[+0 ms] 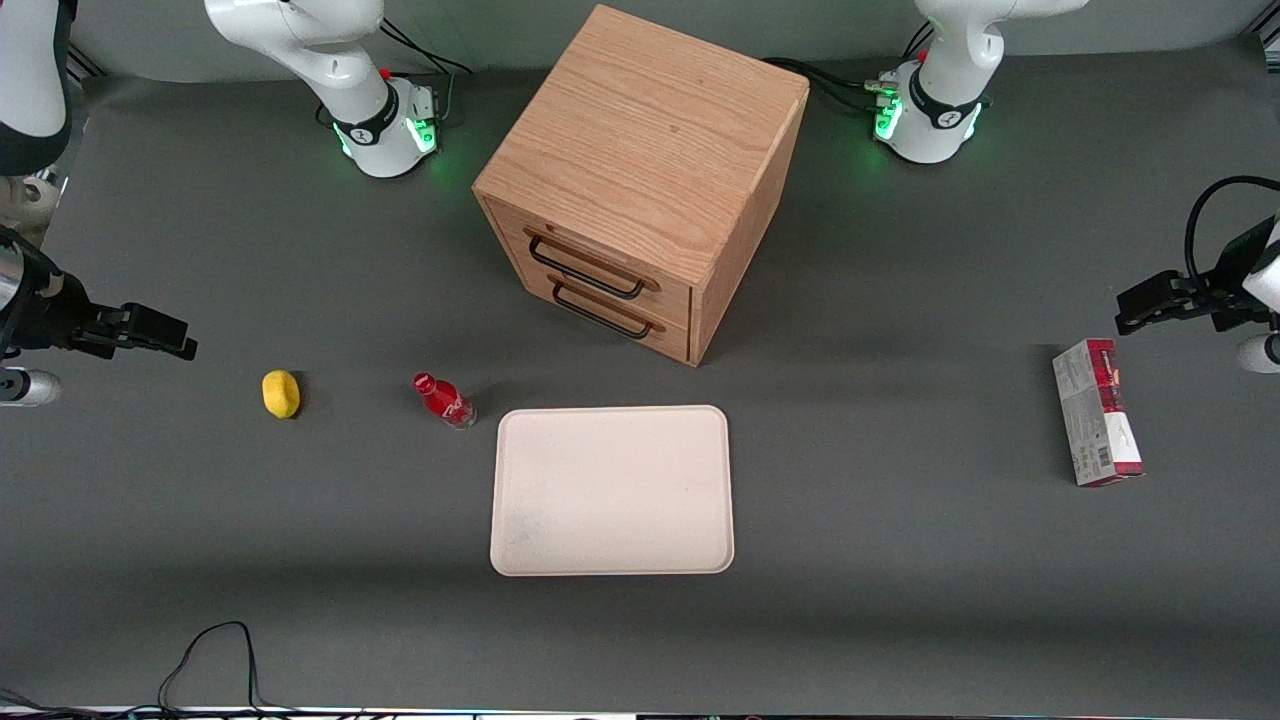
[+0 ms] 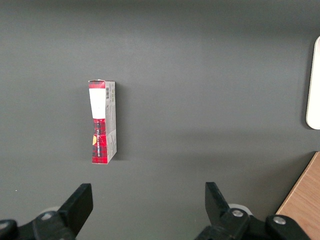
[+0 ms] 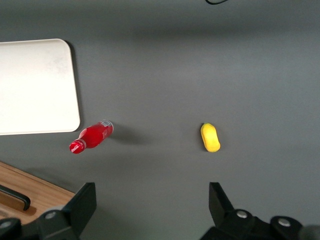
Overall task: Place coke bottle on tray
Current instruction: 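Move the right gripper toward the red Coca-Cola bottle lying on the table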
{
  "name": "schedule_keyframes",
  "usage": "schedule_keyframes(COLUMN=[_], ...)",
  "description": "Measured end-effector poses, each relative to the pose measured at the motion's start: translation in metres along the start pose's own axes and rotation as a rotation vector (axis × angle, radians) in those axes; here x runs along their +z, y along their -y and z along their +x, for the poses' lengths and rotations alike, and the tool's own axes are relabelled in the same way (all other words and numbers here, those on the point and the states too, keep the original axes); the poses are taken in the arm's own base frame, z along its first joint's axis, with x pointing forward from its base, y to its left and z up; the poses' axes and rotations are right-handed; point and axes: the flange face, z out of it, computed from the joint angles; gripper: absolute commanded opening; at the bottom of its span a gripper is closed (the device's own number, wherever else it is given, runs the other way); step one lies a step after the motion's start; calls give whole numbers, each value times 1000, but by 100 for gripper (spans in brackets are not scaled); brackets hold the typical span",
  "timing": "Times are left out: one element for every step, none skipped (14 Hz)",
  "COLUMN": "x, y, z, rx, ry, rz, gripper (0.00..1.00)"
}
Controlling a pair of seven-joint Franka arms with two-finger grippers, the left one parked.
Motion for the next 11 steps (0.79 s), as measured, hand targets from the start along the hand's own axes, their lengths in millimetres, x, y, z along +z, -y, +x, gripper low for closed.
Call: schedule_keyframes(x=[0,1,2,5,10,17,25,31,39,48,59], y=[2,3,4,10,22,35,49,63,80,97,113], z=[0,0,1,3,5,7,9,11,13,14,14], rx=[-4,-6,-8,-22,-46,-72,-96,-122,-147,-170,-190], ry=[0,1,1,-1,-2,4,5,-11,-26,-26,-13], rz=[1,1,1,-1,-9,-20,-23,-18,-11,-5,2], gripper=[100,100,100,100,100,100,100,100,100,100,99])
